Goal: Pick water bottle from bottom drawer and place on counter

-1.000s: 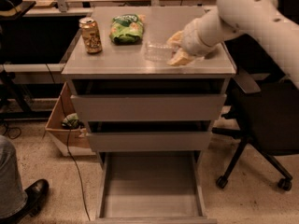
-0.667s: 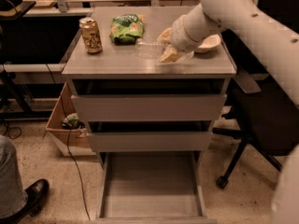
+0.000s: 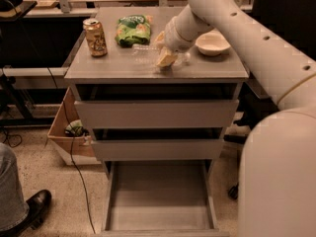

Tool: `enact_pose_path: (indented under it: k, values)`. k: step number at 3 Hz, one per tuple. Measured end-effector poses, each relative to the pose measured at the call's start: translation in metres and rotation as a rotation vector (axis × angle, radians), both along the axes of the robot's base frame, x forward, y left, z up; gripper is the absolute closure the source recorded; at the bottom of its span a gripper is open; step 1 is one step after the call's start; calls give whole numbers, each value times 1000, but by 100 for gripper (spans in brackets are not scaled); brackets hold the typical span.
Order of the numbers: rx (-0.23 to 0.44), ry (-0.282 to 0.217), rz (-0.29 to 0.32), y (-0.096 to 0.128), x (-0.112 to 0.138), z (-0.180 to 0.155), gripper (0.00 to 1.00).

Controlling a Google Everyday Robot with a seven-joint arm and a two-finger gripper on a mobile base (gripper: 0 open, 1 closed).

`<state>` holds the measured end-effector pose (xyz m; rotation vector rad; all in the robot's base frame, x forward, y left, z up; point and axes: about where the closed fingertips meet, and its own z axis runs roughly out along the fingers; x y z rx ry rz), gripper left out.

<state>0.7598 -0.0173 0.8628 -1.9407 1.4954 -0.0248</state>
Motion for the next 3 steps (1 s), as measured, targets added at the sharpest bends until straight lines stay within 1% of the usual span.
enact_pose_path:
  k: [1, 2, 3]
  values:
    - [-3, 21, 17, 14, 9, -7, 35]
    - [-3, 34, 29, 20, 12, -10, 11]
    - [-3, 38, 34, 22, 12, -7, 0]
